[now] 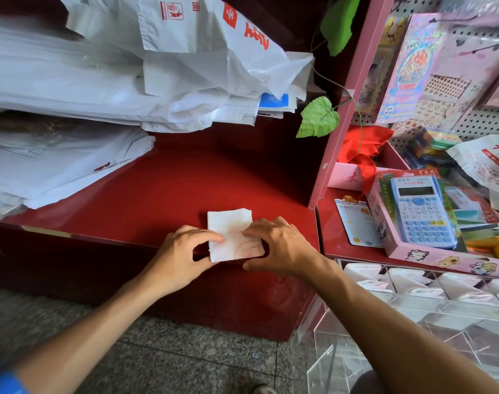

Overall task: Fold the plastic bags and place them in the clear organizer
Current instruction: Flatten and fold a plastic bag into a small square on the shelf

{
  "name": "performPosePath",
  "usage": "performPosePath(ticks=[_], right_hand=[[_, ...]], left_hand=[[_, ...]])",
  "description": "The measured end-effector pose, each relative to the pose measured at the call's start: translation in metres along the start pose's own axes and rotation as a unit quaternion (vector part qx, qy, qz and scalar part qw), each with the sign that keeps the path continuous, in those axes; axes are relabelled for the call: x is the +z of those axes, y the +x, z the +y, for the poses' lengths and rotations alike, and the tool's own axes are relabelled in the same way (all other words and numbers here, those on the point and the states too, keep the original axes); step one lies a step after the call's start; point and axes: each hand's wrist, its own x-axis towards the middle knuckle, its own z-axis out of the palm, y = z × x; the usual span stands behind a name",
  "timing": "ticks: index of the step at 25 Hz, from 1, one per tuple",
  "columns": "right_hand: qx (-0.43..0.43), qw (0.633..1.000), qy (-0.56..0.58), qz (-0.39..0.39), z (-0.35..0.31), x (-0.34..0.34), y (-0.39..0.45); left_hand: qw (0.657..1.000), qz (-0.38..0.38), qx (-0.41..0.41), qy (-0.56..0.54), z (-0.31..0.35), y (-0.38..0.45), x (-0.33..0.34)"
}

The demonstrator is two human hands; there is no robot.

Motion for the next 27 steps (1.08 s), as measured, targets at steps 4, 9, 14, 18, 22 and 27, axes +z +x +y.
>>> performPosePath(ticks=[4, 9, 14, 18, 22, 27], right_hand=[[0.0, 0.986, 0.158, 0.052, 0.004, -0.002, 0.002], [0.095, 0.954, 0.274, 0.079, 0.001, 0.0, 0.002], [0.198, 0.935, 0.275, 0.103, -0.008, 0.001, 0.013], [0.18, 0.959, 0.184, 0.118, -0.011, 0.005, 0.015], [0.071, 0.992, 0.066, 0.076, -0.01, 0.006, 0.008], [-0.009, 0.998, -0.061, -0.005, -0.013, -0.005, -0.004]], left_hand=[[0.996, 0.007, -0.058, -0.065, 0.0, 0.0, -0.005], [0.978, 0.031, -0.106, -0.177, 0.01, 0.003, -0.004], [0.972, 0.082, -0.153, -0.16, 0.02, 0.006, 0.006], [0.988, 0.1, -0.094, -0.074, 0.008, 0.009, 0.014], [0.997, 0.017, 0.001, 0.077, 0.006, 0.005, 0.021], [0.965, 0.008, 0.127, 0.23, 0.012, 0.008, 0.024]])
